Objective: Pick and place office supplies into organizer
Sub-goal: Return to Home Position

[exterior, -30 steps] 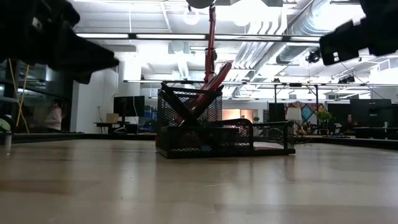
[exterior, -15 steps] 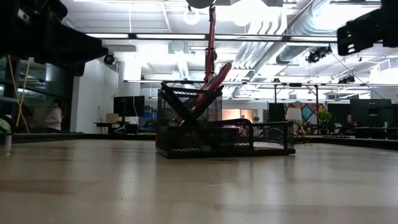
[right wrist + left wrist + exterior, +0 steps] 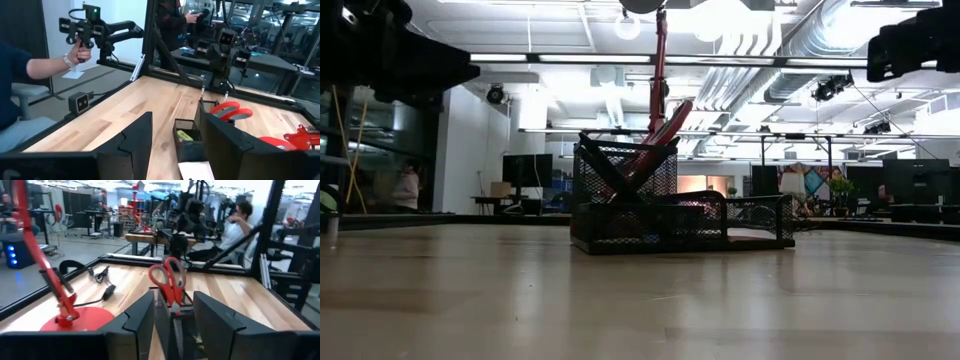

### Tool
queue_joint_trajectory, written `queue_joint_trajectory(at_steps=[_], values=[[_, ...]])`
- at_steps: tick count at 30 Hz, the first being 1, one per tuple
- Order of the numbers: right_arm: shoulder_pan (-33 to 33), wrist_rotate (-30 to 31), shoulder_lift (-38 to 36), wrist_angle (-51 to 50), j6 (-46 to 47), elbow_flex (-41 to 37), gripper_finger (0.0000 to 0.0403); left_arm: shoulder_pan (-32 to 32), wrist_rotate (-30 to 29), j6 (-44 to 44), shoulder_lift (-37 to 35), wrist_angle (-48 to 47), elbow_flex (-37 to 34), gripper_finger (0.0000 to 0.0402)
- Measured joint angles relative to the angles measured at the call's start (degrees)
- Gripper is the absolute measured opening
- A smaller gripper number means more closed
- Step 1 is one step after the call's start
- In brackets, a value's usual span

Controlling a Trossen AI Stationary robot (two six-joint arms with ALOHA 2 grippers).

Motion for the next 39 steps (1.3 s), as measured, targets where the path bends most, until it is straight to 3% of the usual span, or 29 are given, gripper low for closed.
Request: queue_joint_trajectory(at_steps=[6,8,21,27,33,39], values=[[0.0,0.3,0.0,-1.0,-0.4,0.0,0.0158,0.0,-2.8,-2.0,-11.3,-11.5,0.0,0.0127],[-0.4,0.6,0.0,-0.8,-1.1,0.0,0.0157,0.0,-2.9,-1.0,-13.7,-11.3,0.0,0.0127],[-6.8,0.9,0.1,-4.0,-2.2,3.0,0.0154,0.0,-5.7,0.4,-13.4,-11.9,0.2,0.0127],[-9.5,-4.6,0.1,0.3,-1.2,1.6,0.0154,0.0,-5.7,0.0,-13.1,-11.9,0.2,0.0127],[-11.2,8.2,0.1,3.9,2.7,-3.4,0.0158,0.0,-5.9,0.6,-13.1,-11.9,0.2,0.0127],[-12.1,7.5,0.1,3.7,1.1,-4.6,0.0156,0.0,-5.9,0.6,-13.1,-11.9,0.2,0.0127]])
